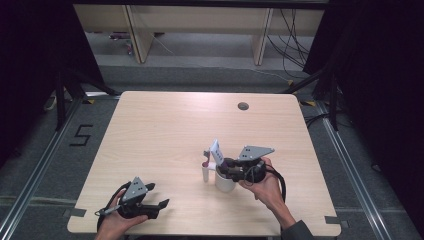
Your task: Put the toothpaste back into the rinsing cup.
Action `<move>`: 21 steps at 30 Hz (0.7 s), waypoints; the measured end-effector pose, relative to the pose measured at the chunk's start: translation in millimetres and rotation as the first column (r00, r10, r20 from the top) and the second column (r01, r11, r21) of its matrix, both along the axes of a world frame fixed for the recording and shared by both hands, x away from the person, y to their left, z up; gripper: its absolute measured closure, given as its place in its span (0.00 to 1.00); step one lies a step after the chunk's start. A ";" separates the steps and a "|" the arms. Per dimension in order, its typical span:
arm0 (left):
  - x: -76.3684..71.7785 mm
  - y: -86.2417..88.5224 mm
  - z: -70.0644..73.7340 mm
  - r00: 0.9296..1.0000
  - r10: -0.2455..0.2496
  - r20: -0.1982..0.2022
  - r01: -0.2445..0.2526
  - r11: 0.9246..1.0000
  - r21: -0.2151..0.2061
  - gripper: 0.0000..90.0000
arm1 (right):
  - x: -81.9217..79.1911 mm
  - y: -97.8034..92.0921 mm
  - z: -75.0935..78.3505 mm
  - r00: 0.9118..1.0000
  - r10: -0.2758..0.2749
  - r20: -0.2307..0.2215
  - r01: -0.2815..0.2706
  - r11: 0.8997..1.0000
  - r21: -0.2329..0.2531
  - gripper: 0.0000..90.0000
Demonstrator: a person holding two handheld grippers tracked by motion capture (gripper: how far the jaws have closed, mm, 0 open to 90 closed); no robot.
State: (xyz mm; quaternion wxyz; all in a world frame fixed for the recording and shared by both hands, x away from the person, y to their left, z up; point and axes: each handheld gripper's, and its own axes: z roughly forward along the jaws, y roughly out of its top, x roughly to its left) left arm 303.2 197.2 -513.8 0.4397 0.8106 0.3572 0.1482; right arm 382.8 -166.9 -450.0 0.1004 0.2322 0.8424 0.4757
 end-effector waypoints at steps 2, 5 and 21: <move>0.0 0.3 1.0 1.000 0.003 0.000 -0.003 1.000 0.006 0.25 | -1.0 -1.8 2.2 1.000 -0.005 0.024 0.005 1.000 0.002 0.74; -0.2 0.6 1.1 1.000 0.006 0.001 -0.006 1.000 0.005 0.25 | -4.4 -4.7 5.4 1.000 -0.016 0.011 0.016 1.000 0.016 0.70; -0.6 1.3 1.6 1.000 0.013 0.000 -0.013 1.000 0.002 0.25 | -9.6 -36.0 20.0 0.994 -0.109 -0.008 0.109 0.990 0.088 0.55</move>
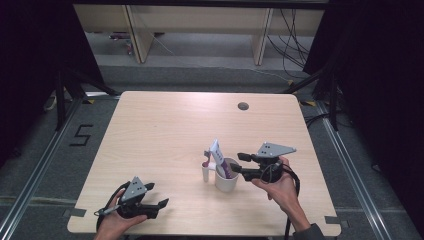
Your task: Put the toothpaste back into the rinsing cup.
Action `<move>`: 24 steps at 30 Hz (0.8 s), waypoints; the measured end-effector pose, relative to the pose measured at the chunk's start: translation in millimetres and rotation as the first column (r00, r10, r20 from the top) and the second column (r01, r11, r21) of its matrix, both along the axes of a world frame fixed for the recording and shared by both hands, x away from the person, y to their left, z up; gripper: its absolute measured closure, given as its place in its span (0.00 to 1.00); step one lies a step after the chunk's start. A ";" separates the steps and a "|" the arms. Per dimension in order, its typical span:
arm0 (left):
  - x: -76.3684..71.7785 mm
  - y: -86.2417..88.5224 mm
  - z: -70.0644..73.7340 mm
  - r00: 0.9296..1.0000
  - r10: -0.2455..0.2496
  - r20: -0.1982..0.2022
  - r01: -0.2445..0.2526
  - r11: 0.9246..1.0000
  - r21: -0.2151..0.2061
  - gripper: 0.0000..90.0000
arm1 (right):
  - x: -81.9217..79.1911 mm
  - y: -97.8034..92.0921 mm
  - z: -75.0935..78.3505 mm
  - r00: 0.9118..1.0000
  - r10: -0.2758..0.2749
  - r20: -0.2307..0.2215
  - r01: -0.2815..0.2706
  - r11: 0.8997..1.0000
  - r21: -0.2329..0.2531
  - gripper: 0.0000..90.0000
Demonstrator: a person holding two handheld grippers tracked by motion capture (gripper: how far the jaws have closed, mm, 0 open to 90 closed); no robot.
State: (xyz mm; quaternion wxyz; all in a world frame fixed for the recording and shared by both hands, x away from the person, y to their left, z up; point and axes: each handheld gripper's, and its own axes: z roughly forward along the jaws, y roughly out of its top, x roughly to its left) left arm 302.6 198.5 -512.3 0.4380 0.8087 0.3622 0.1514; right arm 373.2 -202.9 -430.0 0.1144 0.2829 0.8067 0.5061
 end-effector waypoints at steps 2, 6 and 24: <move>0.0 -0.1 -0.1 1.000 0.000 0.001 0.000 1.000 -0.001 0.25 | 1.1 -3.2 0.1 1.000 -0.011 0.003 0.011 1.000 0.004 0.52; 0.6 1.4 -0.1 1.000 -0.001 0.006 0.001 1.000 -0.003 0.25 | 1.6 -9.1 0.7 0.999 -0.050 -0.017 0.051 0.999 0.015 0.45; 1.7 2.5 -0.4 1.000 0.013 0.000 -0.013 1.000 0.009 0.23 | 6.9 -35.2 -6.9 0.985 -0.170 -0.034 0.171 0.985 0.024 0.24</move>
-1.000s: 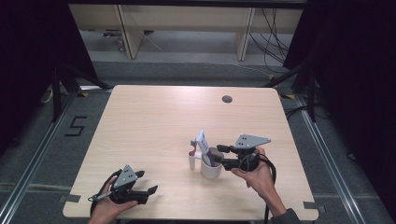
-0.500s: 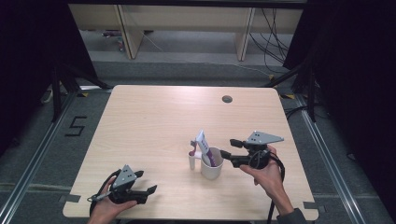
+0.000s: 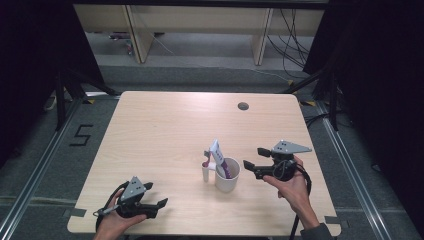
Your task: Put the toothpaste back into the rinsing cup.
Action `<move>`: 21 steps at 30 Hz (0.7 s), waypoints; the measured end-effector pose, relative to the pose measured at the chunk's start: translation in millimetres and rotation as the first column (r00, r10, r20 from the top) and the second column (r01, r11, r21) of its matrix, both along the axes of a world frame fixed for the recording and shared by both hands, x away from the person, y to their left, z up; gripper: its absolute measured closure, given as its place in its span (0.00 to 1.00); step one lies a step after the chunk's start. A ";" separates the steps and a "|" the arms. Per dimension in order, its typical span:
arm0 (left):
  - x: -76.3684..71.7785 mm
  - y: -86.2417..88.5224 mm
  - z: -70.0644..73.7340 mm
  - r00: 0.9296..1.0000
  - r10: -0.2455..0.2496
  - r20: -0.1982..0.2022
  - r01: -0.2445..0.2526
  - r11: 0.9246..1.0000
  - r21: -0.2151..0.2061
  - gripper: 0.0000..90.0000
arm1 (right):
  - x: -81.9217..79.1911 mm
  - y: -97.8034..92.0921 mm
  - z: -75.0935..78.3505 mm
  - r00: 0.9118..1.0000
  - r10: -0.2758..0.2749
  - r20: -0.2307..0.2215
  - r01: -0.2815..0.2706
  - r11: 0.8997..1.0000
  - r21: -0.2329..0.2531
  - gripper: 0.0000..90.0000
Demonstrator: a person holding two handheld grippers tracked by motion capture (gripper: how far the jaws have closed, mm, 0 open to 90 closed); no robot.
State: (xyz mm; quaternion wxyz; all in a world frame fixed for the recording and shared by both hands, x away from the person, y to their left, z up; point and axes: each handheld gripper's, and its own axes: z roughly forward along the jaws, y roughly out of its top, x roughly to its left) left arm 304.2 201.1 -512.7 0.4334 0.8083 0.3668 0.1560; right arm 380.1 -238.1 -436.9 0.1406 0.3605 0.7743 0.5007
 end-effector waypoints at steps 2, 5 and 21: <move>-0.5 -1.3 -0.4 1.000 0.003 -0.006 -0.003 1.000 -0.009 0.21 | -1.9 -0.4 -1.2 0.999 -0.007 -0.039 0.007 1.000 -0.003 0.21; -0.2 -1.7 -0.8 1.000 0.010 -0.008 -0.010 1.000 -0.012 0.20 | 0.2 -3.0 -3.1 1.000 -0.008 -0.014 0.007 1.000 -0.023 0.19; -0.9 1.5 -0.3 1.000 0.005 0.004 -0.005 1.000 -0.003 0.19 | -6.6 -19.8 -10.0 0.996 -0.068 -0.062 0.068 0.998 0.001 0.19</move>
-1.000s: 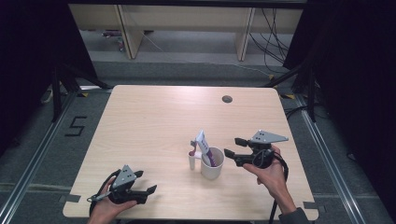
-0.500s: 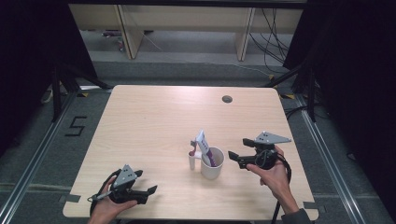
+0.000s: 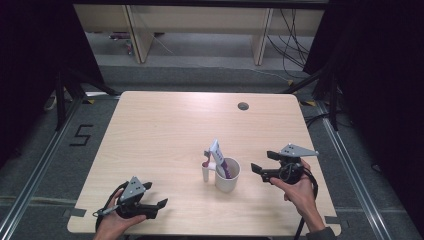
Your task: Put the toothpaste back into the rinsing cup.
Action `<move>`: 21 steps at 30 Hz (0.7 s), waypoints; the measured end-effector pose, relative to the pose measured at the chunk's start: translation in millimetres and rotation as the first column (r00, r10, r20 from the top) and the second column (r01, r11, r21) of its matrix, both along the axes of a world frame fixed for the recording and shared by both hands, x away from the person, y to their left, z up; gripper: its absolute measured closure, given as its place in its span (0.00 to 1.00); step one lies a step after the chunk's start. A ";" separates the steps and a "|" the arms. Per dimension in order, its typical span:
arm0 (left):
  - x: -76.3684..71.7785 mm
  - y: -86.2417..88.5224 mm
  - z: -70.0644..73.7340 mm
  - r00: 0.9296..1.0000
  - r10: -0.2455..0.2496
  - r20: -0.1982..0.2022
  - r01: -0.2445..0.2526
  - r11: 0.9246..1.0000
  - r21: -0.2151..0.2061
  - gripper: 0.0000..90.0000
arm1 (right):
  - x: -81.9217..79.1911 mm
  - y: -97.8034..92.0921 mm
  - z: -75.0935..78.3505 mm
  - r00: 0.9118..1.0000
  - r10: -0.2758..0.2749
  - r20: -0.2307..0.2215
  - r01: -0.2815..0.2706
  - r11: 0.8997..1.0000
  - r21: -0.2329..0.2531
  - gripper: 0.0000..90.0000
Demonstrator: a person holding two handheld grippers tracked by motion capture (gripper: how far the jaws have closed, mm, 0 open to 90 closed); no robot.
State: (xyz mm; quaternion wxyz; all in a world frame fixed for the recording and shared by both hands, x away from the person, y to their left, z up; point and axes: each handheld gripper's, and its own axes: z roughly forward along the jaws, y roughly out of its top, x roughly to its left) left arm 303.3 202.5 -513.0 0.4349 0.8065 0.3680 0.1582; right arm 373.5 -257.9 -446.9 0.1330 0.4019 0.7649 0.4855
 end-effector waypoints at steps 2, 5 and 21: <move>-0.8 -1.9 -0.6 1.000 0.010 -0.001 -0.010 1.000 -0.025 0.19 | -0.5 -5.9 -1.7 1.000 -0.001 0.013 0.001 1.000 -0.028 0.19; -1.1 -1.9 -0.8 1.000 0.003 -0.005 -0.004 1.000 -0.020 0.19 | -5.0 -10.0 -5.6 1.000 -0.022 -0.010 0.022 1.000 -0.010 0.19; -0.5 0.7 -1.1 1.000 0.007 0.000 -0.007 1.000 -0.013 0.19 | -26.6 -22.7 -21.8 0.998 -0.044 -0.033 0.043 0.999 -0.022 0.19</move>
